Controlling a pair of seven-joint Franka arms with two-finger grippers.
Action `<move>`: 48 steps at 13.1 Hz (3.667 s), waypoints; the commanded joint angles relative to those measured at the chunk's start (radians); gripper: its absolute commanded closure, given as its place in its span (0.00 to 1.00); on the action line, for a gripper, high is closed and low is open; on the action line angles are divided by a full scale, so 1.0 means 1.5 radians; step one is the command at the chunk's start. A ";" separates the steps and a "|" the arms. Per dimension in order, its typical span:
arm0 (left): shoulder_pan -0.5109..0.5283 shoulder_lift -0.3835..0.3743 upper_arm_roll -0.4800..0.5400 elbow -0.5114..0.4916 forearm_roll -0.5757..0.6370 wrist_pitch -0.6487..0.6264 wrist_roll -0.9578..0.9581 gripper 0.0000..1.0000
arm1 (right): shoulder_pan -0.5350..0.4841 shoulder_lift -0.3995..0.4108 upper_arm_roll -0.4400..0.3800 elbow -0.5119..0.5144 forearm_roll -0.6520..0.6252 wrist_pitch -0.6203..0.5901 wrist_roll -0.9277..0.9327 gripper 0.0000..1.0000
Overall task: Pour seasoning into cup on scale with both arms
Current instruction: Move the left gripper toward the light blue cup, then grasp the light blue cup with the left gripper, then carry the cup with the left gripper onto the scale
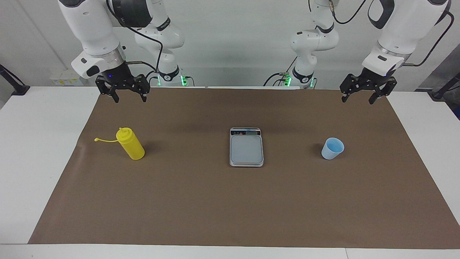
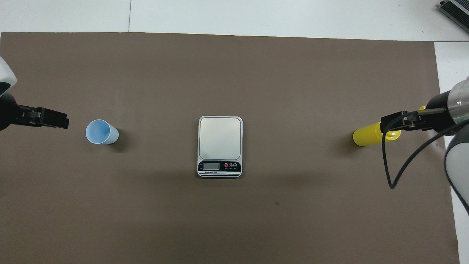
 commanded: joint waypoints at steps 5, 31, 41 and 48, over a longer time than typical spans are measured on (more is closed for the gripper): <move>0.007 -0.005 -0.001 -0.004 -0.008 -0.008 0.010 0.00 | -0.010 -0.016 0.002 -0.018 0.012 0.011 0.002 0.00; 0.072 0.107 -0.002 -0.393 -0.064 0.545 -0.165 0.00 | -0.015 -0.016 0.002 -0.018 0.012 0.010 0.002 0.00; 0.065 0.125 -0.002 -0.320 -0.063 0.458 -0.155 1.00 | -0.015 -0.016 0.001 -0.018 0.012 0.010 0.002 0.00; 0.001 0.117 -0.008 -0.125 -0.056 0.215 -0.183 1.00 | -0.015 -0.016 0.002 -0.018 0.012 0.010 0.002 0.00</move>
